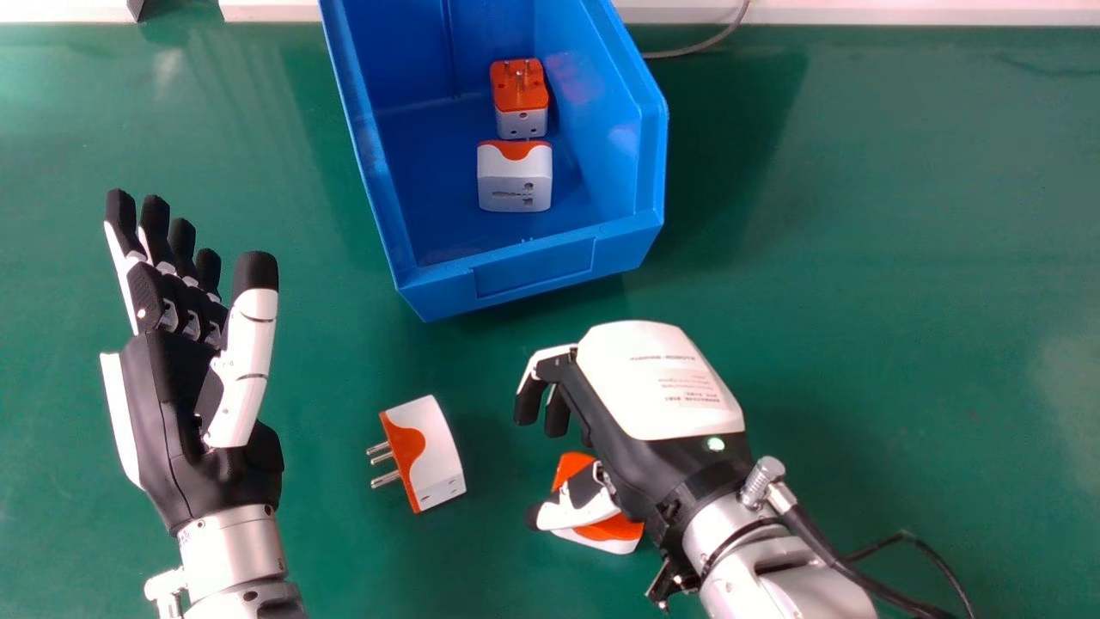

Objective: Pick all objects and put in blue box

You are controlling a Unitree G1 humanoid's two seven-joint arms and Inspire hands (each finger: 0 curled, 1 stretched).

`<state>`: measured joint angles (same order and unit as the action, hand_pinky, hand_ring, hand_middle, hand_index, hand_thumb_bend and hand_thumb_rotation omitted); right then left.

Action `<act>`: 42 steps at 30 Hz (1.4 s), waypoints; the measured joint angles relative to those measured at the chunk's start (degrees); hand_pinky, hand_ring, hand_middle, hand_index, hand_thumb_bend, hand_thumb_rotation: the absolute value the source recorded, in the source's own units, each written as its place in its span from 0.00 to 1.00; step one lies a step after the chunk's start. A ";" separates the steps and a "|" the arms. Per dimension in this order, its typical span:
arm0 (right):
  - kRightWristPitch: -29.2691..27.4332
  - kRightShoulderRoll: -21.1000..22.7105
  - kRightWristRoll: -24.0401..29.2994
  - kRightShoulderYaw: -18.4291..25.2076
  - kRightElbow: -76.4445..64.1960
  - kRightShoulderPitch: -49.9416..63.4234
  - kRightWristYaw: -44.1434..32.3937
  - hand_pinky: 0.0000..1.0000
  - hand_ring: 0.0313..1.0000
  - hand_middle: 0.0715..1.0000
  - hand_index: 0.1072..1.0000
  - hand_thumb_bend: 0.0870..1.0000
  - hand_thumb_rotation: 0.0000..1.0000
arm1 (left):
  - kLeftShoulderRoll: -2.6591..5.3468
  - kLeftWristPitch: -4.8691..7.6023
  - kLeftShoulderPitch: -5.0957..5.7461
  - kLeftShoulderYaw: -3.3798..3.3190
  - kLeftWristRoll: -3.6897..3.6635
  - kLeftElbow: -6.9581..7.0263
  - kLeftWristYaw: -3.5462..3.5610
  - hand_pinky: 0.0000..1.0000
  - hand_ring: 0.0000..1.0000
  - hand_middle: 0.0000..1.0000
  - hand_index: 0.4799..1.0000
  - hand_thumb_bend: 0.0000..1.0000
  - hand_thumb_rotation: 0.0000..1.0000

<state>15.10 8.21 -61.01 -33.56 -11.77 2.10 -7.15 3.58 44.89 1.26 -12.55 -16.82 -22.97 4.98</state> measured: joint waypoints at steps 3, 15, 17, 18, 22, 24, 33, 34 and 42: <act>-0.03 0.00 0.12 0.23 -0.25 0.01 0.57 0.34 0.39 0.48 0.49 0.49 0.02 | 0.00 0.00 0.00 0.00 0.02 0.00 -0.02 1.00 1.00 1.00 1.00 0.66 0.42; -0.69 0.20 1.93 1.98 -3.89 0.96 1.39 0.33 0.40 0.48 0.47 0.48 0.01 | 0.00 0.01 -0.01 0.00 0.18 0.00 -0.18 1.00 1.00 1.00 1.00 0.66 0.43; -0.33 0.27 1.40 1.92 -4.87 1.08 0.82 0.33 0.40 0.48 0.47 0.48 0.01 | 0.00 0.00 -0.03 0.03 0.22 0.00 -0.19 1.00 1.00 1.00 1.00 0.66 0.43; 0.37 0.40 -0.09 1.74 -5.83 1.12 -0.56 0.33 0.40 0.47 0.46 0.48 0.01 | 0.00 0.00 -0.05 0.03 0.21 0.00 -0.19 1.00 1.00 1.00 1.00 0.66 0.42; 3.66 2.08 -9.83 0.32 -11.06 1.08 -11.84 0.33 0.40 0.47 0.46 0.48 0.01 | -0.01 -0.05 -0.11 0.02 0.03 0.00 -0.17 1.00 1.00 1.00 1.00 0.66 0.42; 4.50 2.50 -14.69 -0.54 -12.16 1.06 -16.38 0.33 0.40 0.47 0.46 0.48 0.01 | -0.01 -0.17 -0.16 0.02 0.00 0.00 -0.17 1.00 1.00 1.00 1.00 0.66 0.42; 5.27 0.34 -28.61 -2.39 -12.42 0.84 -28.74 0.42 0.50 0.56 0.55 0.58 0.07 | -0.03 -0.20 -0.35 0.04 0.10 0.00 -0.23 1.00 1.00 1.00 1.00 0.66 0.42; 5.15 0.00 -29.55 -2.48 -12.31 0.75 -29.50 0.42 0.50 0.56 0.55 0.58 0.07 | -0.03 -0.20 -0.35 0.04 0.10 0.00 -0.24 1.00 1.00 1.00 1.00 0.66 0.42; 4.54 -2.13 -32.03 -2.46 -10.53 -0.28 -31.29 0.68 0.74 0.78 0.76 0.79 0.24 | -0.03 -0.25 -0.34 0.04 0.17 0.18 -0.25 1.00 1.00 1.00 1.00 0.66 0.42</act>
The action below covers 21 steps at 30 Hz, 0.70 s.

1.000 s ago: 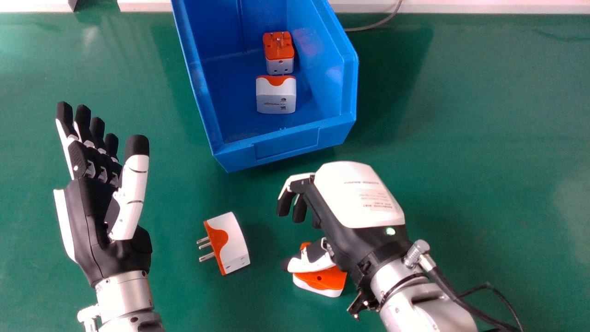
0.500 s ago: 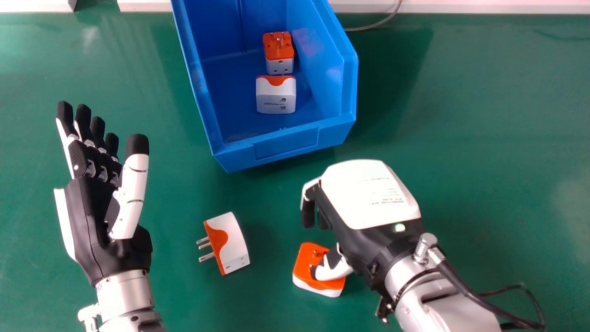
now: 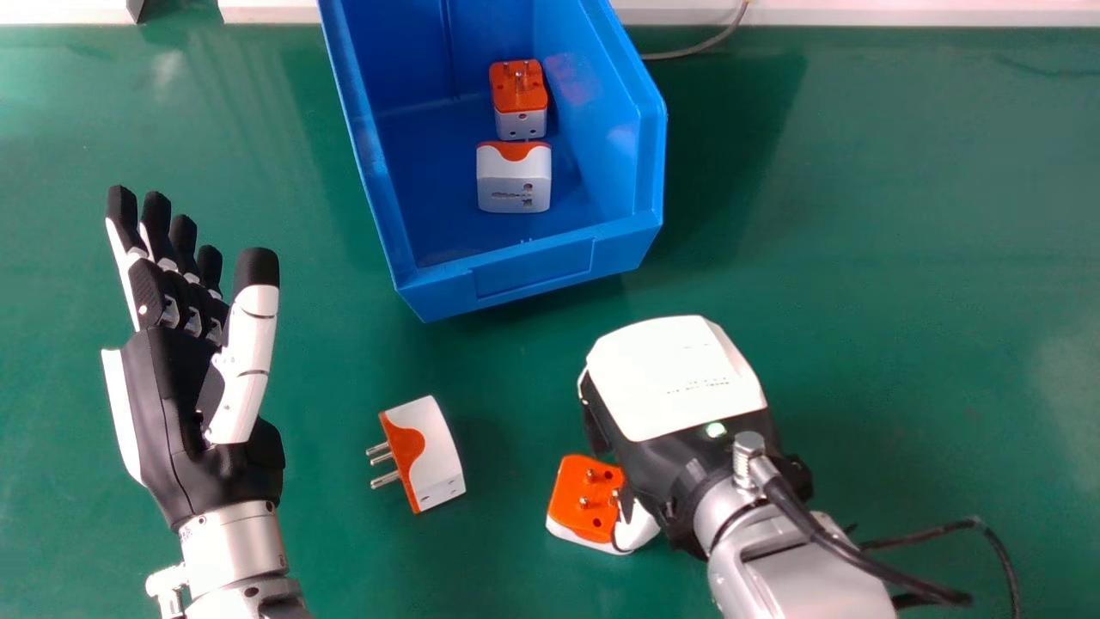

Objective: Pick all objects and put in blue box

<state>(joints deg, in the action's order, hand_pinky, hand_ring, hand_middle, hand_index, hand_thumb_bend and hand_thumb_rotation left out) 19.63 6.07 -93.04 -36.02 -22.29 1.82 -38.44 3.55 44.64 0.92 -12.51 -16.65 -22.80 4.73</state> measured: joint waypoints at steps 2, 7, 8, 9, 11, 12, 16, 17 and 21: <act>-0.26 -0.17 0.01 -0.04 0.10 0.07 0.00 0.74 0.79 0.82 0.81 0.83 0.28 | 0.00 -0.01 0.01 0.00 0.00 0.18 0.03 1.00 1.00 1.00 1.00 0.66 0.42; -0.46 -0.23 0.04 0.13 1.56 1.15 -0.03 0.83 0.87 0.89 0.88 0.89 0.34 | 0.00 -0.01 0.09 0.00 -0.14 0.54 0.19 1.00 1.00 1.00 1.00 0.66 0.42; -0.49 -0.19 0.05 0.19 1.76 1.37 -0.07 0.87 0.89 0.91 0.90 0.91 0.36 | 0.00 -0.02 0.10 0.01 -0.16 0.60 0.19 1.00 1.00 1.00 1.00 0.66 0.42; -0.55 -0.13 0.04 0.25 1.82 1.47 -0.05 0.87 0.89 0.91 0.90 0.91 0.36 | 0.01 -0.04 0.12 0.01 -0.15 0.65 0.20 1.00 1.00 1.00 1.00 0.66 0.42; -0.68 -0.06 0.04 0.34 1.82 1.50 0.10 0.91 0.93 0.94 0.94 0.95 0.40 | 0.01 -0.06 0.12 0.04 -0.12 0.70 0.20 1.00 1.00 1.00 1.00 0.65 0.42; -0.69 -0.07 0.04 0.36 1.82 1.51 0.17 0.91 0.93 0.94 0.94 0.95 0.40 | 0.01 -0.06 0.14 0.03 -0.12 0.70 0.20 1.00 1.00 1.00 1.00 0.65 0.42; -0.74 -0.09 0.09 0.43 1.82 1.71 0.29 0.94 0.96 0.96 0.96 0.97 0.42 | 0.02 -0.06 0.27 0.03 -0.12 0.70 0.20 1.00 1.00 1.00 1.00 0.66 0.42; -0.85 -0.09 0.09 0.43 1.82 1.74 0.27 0.94 0.96 0.96 0.96 0.97 0.42 | 0.02 -0.07 0.32 0.03 -0.12 0.71 0.19 1.00 1.00 1.00 1.00 0.66 0.42; -1.40 -0.08 0.09 0.47 1.81 1.75 0.18 0.96 0.97 0.98 0.97 0.98 0.44 | 0.04 -0.11 0.49 0.04 -0.10 0.73 0.19 1.00 1.00 1.00 1.00 0.66 0.43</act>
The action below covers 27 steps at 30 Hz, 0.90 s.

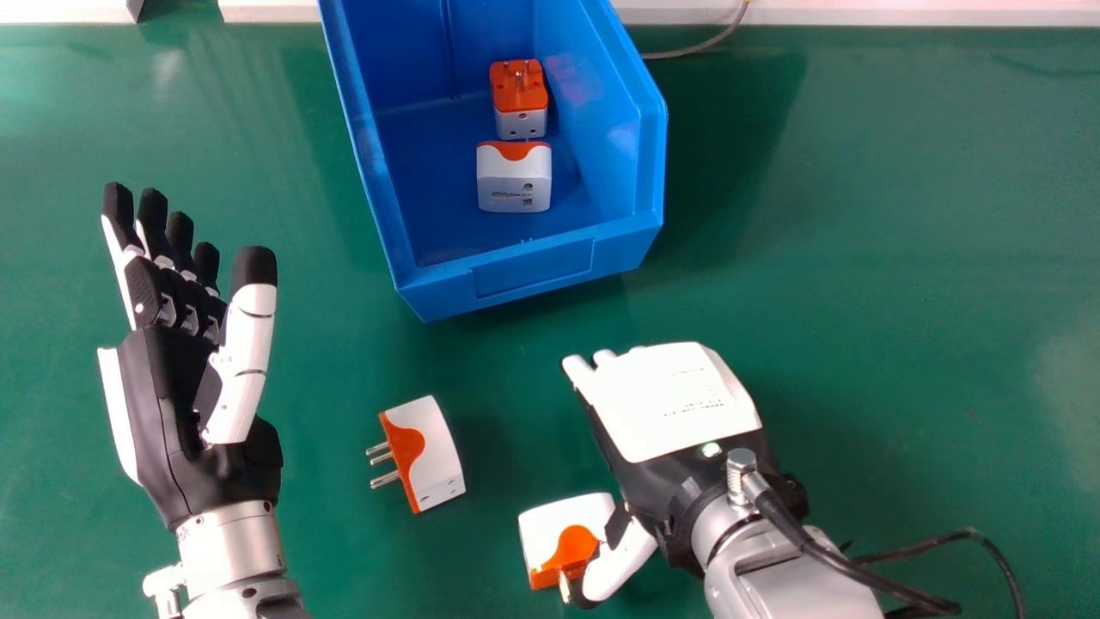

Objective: Pick all objects and put in blue box

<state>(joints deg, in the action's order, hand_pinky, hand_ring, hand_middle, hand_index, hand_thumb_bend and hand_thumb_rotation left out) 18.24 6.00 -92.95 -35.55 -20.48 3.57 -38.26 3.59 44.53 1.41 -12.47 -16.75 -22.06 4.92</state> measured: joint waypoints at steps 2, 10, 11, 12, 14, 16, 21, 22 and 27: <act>-0.15 0.00 0.01 0.05 0.00 0.08 0.03 0.96 0.97 0.98 0.97 0.98 0.44 | 0.00 0.00 0.04 -0.01 0.00 0.00 -0.01 1.00 1.00 1.00 1.00 0.66 0.43; -0.32 -0.18 0.18 0.45 0.02 0.07 -0.74 0.98 0.99 0.99 0.99 0.99 0.46 | 0.01 0.01 0.04 0.00 -0.04 -0.01 0.04 1.00 1.00 1.00 1.00 0.66 0.43; -0.37 -0.19 0.28 0.47 0.07 0.03 -0.90 0.98 0.99 0.99 0.99 0.99 0.46 | 0.01 0.01 0.04 -0.01 -0.03 -0.01 0.04 1.00 1.00 1.00 1.00 0.66 0.43; -0.44 -0.19 0.50 0.49 0.17 0.02 -0.92 0.98 0.99 0.99 0.99 0.99 0.46 | 0.01 0.01 0.04 -0.01 -0.01 0.00 0.03 1.00 1.00 1.00 1.00 0.66 0.43; -0.62 -0.19 0.78 0.48 0.33 -0.01 -0.95 0.97 0.99 0.99 0.99 1.00 0.46 | 0.01 0.01 0.05 -0.02 0.03 0.00 -0.04 1.00 1.00 1.00 1.00 0.66 0.42; -1.19 -0.17 1.05 0.44 0.36 -0.08 -1.03 0.94 0.98 0.98 0.98 1.00 0.45 | 0.01 0.01 0.05 -0.02 0.03 0.00 -0.06 1.00 1.00 1.00 1.00 0.66 0.42; -2.65 -0.04 2.39 0.34 0.34 -0.52 -3.13 0.91 0.96 0.97 0.96 1.00 0.44 | 0.01 0.01 0.05 -0.02 0.02 0.00 -0.05 1.00 1.00 1.00 1.00 0.66 0.43; -2.70 -0.03 2.39 0.33 0.33 -0.56 -3.70 0.91 0.96 0.97 0.96 1.00 0.44 | 0.01 0.01 0.05 -0.01 0.00 0.00 -0.05 1.00 1.00 1.00 1.00 0.66 0.43; -2.97 0.28 2.27 0.33 0.33 -0.62 -4.67 0.85 0.93 0.95 0.94 1.00 0.42 | 0.01 0.01 0.05 -0.02 -0.02 0.00 -0.05 1.00 1.00 1.00 1.00 0.66 0.43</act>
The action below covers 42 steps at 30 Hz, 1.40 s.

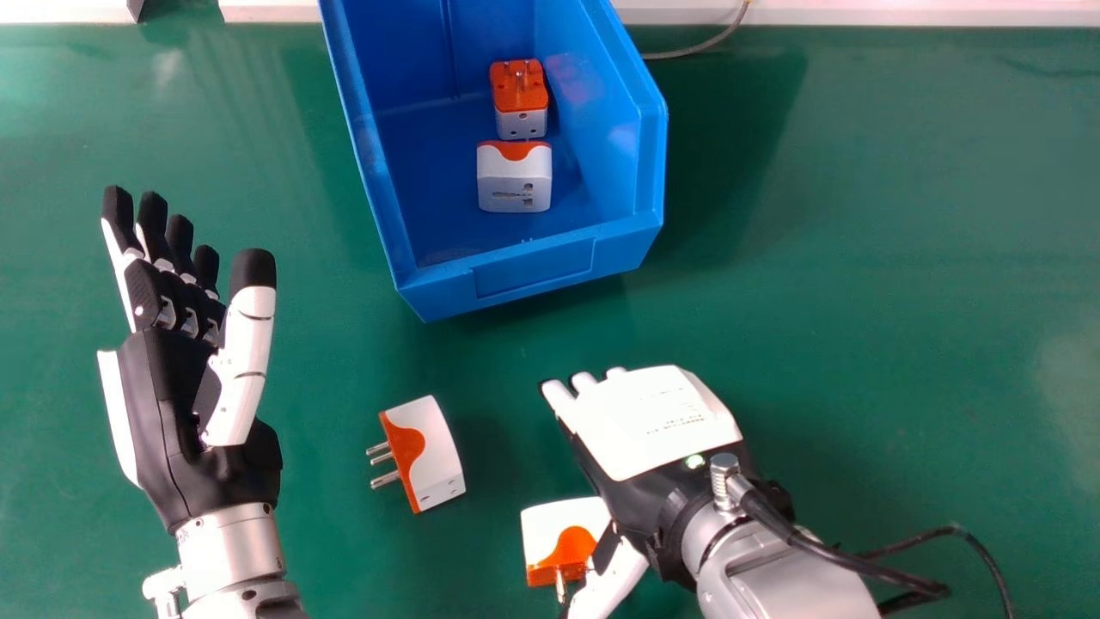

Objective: Pick all objects and put in blue box

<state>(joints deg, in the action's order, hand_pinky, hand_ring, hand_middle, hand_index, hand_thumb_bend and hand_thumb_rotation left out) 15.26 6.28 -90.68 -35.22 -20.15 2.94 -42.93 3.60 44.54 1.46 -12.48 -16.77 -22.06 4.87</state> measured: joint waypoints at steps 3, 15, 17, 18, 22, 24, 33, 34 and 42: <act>-0.18 0.06 0.04 0.00 0.00 -0.01 -0.01 0.82 0.91 0.93 0.92 1.00 0.41 | 0.00 0.00 0.00 0.00 -0.06 0.00 0.05 1.00 1.00 1.00 1.00 0.66 0.43; -1.38 1.40 0.49 -0.29 0.01 0.94 6.92 0.71 0.82 0.86 0.84 0.94 0.35 | 0.00 0.01 0.10 -0.05 -0.06 0.00 0.10 1.00 1.00 1.00 1.00 0.66 0.42; -1.20 1.38 0.57 -0.26 0.01 1.31 7.64 0.71 0.82 0.86 0.84 0.94 0.35 | 0.00 0.01 0.10 -0.05 -0.07 0.00 0.15 1.00 1.00 1.00 1.00 0.66 0.42; -1.06 1.32 0.64 -0.21 0.02 1.34 7.61 0.71 0.82 0.86 0.84 0.94 0.35 | 0.00 0.01 0.09 -0.05 -0.07 0.00 0.15 1.00 1.00 1.00 1.00 0.66 0.42; -0.90 1.16 1.16 0.13 0.58 1.22 7.93 0.64 0.75 0.80 0.76 0.84 0.31 | 0.01 0.00 0.09 -0.04 -0.07 0.01 0.14 1.00 1.00 1.00 1.00 0.66 0.42; -1.06 1.17 2.57 0.23 1.37 1.04 8.57 0.64 0.75 0.80 0.76 0.84 0.31 | 0.01 0.00 0.09 -0.04 -0.03 0.00 0.10 1.00 1.00 1.00 1.00 0.66 0.42; -3.68 2.41 14.26 2.65 3.05 -0.18 11.85 0.49 0.60 0.63 0.60 0.67 0.16 | 0.01 -0.05 0.08 -0.03 0.00 0.01 -0.12 1.00 1.00 1.00 1.00 0.66 0.42; -3.91 2.65 14.81 2.68 3.33 -0.30 12.04 0.49 0.60 0.63 0.60 0.67 0.16 | 0.01 -0.08 0.08 -0.02 0.00 0.02 -0.14 1.00 1.00 1.00 1.00 0.66 0.42; -4.32 3.55 19.16 2.92 4.55 -2.37 10.59 0.41 0.51 0.55 0.54 0.60 0.10 | 0.01 -0.14 0.04 0.09 -0.02 0.11 -0.17 1.00 1.00 1.00 1.00 0.66 0.42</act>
<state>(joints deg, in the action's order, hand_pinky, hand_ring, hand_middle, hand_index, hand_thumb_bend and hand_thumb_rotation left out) 10.94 9.83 -71.52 -32.29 -15.60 0.58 -32.34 3.61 44.40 1.50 -12.40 -16.78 -21.95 4.70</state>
